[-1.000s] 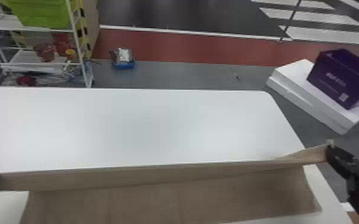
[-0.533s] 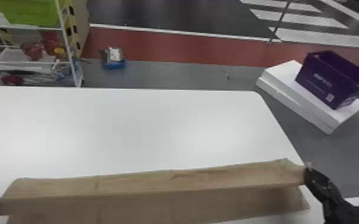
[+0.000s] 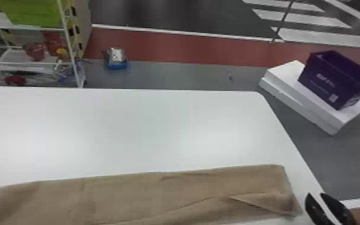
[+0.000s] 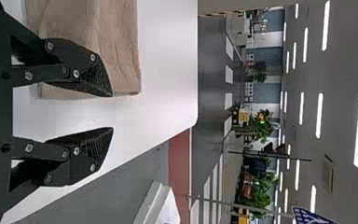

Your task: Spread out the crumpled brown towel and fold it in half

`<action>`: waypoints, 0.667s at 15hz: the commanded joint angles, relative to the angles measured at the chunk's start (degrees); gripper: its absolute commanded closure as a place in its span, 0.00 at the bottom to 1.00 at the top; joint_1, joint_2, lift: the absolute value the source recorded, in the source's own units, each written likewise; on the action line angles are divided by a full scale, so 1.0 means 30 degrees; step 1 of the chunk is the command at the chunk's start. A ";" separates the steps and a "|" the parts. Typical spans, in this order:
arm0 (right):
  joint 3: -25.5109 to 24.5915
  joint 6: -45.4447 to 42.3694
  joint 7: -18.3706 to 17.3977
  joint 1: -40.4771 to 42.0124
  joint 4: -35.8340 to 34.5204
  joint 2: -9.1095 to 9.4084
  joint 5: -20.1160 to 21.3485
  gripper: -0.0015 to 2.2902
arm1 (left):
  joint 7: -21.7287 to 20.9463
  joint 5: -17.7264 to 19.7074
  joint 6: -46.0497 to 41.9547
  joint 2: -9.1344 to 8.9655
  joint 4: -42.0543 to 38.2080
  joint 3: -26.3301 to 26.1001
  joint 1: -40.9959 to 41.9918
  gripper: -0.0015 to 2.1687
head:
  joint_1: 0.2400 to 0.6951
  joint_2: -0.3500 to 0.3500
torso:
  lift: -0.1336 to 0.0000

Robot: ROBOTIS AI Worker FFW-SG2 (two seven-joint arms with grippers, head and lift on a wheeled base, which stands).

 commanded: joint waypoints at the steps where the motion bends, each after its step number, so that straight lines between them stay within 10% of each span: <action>1: -0.0192 -0.0103 0.0087 0.0037 -0.0099 0.0017 -0.0251 0.10 | -0.0324 0.0164 -0.0087 -0.0050 -0.0200 0.0862 0.0001 0.55 | 1.00 0.24 | 0.07; 4: -0.0426 -0.0045 0.0117 0.0213 -0.0597 0.0017 -0.0925 0.10 | -0.1320 0.1541 0.0440 -0.0050 -0.0493 0.2708 0.0001 0.47 | 1.00 0.28 | 0.07; 8: -0.0309 0.0717 0.0117 0.0330 -0.1886 0.0017 -0.1130 0.10 | -0.1789 0.1863 0.1261 -0.0050 -0.1284 0.3206 0.0001 0.07 | 1.00 0.35 | 0.07; 10: 0.0072 0.1420 0.0146 0.0301 -0.2267 0.0017 -0.1276 0.10 | -0.1701 0.1863 0.1261 -0.0050 -0.1166 0.3645 0.0001 0.06 | 1.00 0.37 | 0.07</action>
